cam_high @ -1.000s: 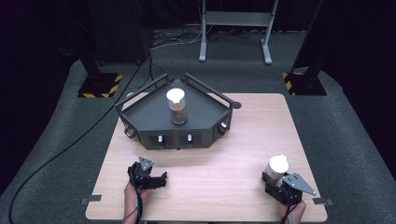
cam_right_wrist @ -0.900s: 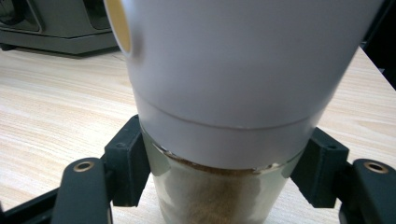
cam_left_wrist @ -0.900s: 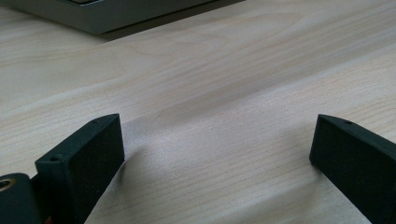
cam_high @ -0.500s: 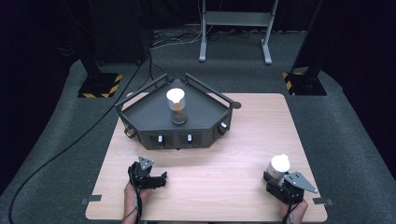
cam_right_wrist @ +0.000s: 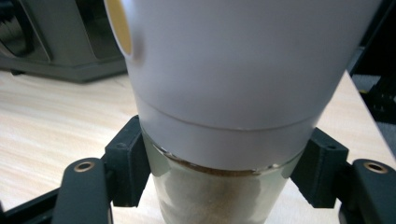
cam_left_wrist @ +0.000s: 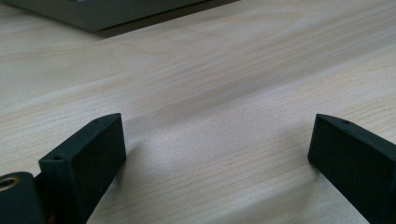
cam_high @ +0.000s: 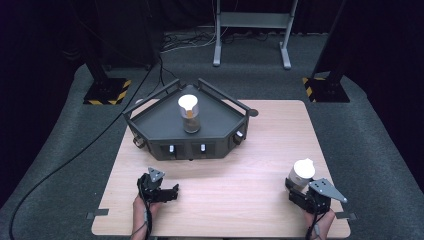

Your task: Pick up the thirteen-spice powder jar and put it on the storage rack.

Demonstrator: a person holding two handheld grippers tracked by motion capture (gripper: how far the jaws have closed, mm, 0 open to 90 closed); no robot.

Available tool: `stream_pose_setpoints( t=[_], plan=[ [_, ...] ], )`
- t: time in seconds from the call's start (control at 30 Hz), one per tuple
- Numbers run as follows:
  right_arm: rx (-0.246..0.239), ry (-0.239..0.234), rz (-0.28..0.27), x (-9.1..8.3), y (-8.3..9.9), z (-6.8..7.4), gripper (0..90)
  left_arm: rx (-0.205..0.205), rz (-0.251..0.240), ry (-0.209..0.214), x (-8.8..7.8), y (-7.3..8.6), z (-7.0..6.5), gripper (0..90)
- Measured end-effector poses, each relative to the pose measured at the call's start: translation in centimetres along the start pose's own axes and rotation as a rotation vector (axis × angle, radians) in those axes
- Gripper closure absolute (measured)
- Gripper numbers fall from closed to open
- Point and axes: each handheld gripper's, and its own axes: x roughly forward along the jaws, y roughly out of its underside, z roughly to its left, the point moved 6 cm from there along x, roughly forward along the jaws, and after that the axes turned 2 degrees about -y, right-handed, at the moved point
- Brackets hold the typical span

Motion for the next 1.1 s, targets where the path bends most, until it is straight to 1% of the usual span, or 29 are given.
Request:
stream_pose_setpoints(
  t=[0.13, 0.33, 0.6, 0.87, 1.1],
  plan=[
    [-0.013, -0.013, -0.026, -0.2, -1.3, 0.1, 30.1, 0.002, -0.002, -0.001, 0.0, 0.0, 0.0, 4.2],
    [-0.04, -0.031, -0.05, -0.1, -3.3, 0.4, 30.1, 0.001, -0.002, 0.001, 0.0, 0.0, 0.0, 4.5],
    [-0.103, -0.061, -0.078, 0.3, -6.4, 1.3, 30.1, 0.002, -0.002, 0.001, 0.0, 0.0, 0.0, 4.6],
    [-0.14, -0.093, -0.082, 1.3, -8.4, 1.9, 30.1, 0.001, -0.002, 0.002, 0.0, 0.0, 0.0, 4.6],
    [-0.158, -0.116, -0.087, 2.1, -10.0, 2.3, 30.1, 0.002, -0.002, 0.001, 0.0, 0.0, 0.0, 4.6]
  ],
)
